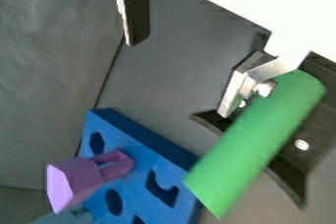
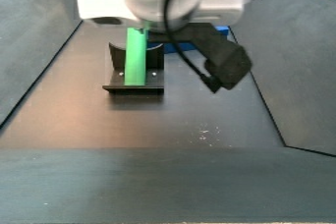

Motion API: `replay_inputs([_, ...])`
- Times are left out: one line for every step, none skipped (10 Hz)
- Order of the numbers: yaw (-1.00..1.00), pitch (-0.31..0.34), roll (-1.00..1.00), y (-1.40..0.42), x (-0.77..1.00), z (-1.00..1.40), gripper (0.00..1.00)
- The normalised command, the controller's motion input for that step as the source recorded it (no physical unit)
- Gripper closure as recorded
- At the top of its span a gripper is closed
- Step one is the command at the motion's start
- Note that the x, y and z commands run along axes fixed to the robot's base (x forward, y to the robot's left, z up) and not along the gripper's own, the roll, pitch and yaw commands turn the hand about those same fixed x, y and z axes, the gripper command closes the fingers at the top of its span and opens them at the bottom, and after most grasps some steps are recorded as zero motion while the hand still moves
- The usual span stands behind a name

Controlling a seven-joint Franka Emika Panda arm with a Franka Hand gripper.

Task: Pick up the oval object. Move up. Place the oval object on the fixture. Regrasp the oval object. Move to above the board. Insert the oval object.
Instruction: Regrasp the oval object.

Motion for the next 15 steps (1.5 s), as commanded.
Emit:
replay_inputs([0.01,-0.114,0.14,-0.02,-0.73,0.02,0.0])
replay_inputs([-0.9,-0.025,1.0,-1.0,-0.39,-0.3,0.0])
replay_inputs([-0.9,-0.033,1.0,-1.0,-0.28,-0.28,0.0])
replay_inputs([-0.9,-0.05,1.0,-1.0,-0.22,-0.24,0.0])
replay_inputs([-0.9,-0.093,1.0,-1.0,-0.15,-0.18,0.0])
replay_inputs([-0.9,-0.109,1.0,-1.0,-0.14,-0.16,0.0])
replay_inputs([-0.9,-0.141,1.0,-0.92,-0.13,-0.1,0.0])
replay_inputs([-0.9,-0.163,1.0,-0.72,-0.11,-0.06,0.0])
replay_inputs([-0.9,-0.184,1.0,-0.52,-0.08,-0.03,0.0])
replay_inputs([-0.9,-0.209,1.0,-0.24,-0.06,-0.01,0.0])
replay_inputs([-0.9,-0.225,1.0,-0.07,-0.05,0.0,0.0])
replay_inputs([-0.91,-0.241,1.0,-0.03,-0.05,0.0,0.0])
replay_inputs([-0.91,-0.257,1.0,-0.04,-0.04,0.0,0.0])
replay_inputs([-0.91,-0.268,1.0,-0.03,-0.05,0.01,0.0])
replay_inputs([-0.91,-0.275,1.0,-0.02,-0.05,0.01,0.0])
